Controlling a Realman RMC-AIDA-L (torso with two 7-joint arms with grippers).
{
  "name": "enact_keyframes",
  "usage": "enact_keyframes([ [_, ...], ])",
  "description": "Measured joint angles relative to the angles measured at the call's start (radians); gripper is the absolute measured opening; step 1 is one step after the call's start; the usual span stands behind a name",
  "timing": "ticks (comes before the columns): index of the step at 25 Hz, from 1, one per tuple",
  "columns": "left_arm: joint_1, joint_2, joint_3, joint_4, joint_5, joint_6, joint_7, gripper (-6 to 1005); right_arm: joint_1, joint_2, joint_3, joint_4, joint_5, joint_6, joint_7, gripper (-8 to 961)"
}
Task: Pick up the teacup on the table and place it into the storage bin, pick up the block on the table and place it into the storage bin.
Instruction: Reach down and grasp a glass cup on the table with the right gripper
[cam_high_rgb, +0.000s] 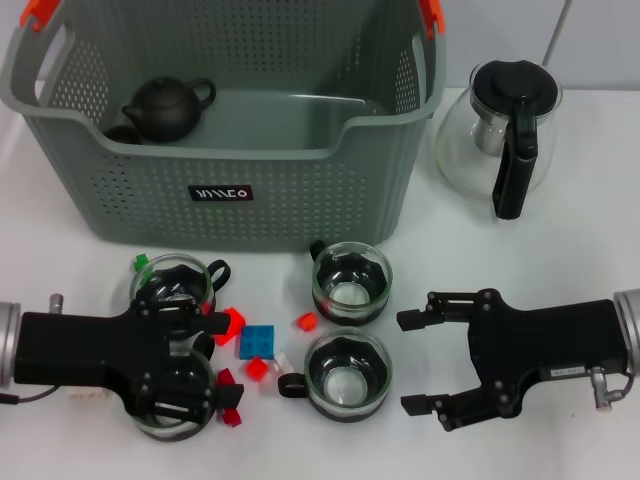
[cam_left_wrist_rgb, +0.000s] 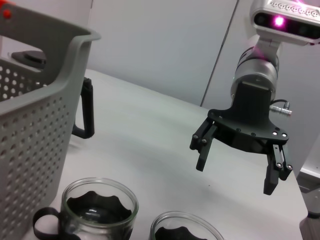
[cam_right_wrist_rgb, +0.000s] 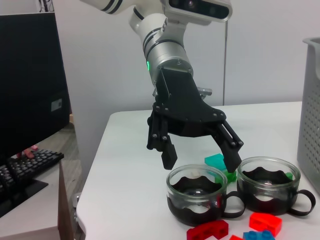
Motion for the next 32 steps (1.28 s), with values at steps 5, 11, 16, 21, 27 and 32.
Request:
enact_keyframes([
  [5, -0.011, -0.007, 0.008, 0.0, 0.0, 0.002, 0.001, 908, -0.009, -0.001, 0.006, -0.003, 0.0, -0.007, 0.002, 895],
  [11, -0.014, -0.008, 0.043, 0.002, 0.001, 0.02, -0.004, 908, -0.011, 0.0, 0.002, -0.001, -0.004, -0.039, 0.001, 895],
  [16, -0.012, -0.01, 0.043, 0.001, 0.001, 0.024, -0.004, 908, -0.017, 0.0, 0.005, 0.0, -0.004, -0.039, 0.001, 895],
  [21, -0.014, -0.009, 0.03, -0.001, -0.001, 0.023, -0.005, 907, -0.018, 0.0, 0.014, 0.0, -0.002, -0.035, 0.006, 894],
  [27, -0.011, -0.009, 0.029, -0.007, 0.001, 0.023, -0.016, 907, -0.015, -0.002, 0.018, -0.01, -0.005, -0.033, 0.071, 894],
  [32, -0.01, -0.006, 0.029, -0.006, 0.002, 0.008, -0.017, 907, -0.011, -0.008, 0.009, -0.085, -0.015, -0.089, 0.153, 894],
])
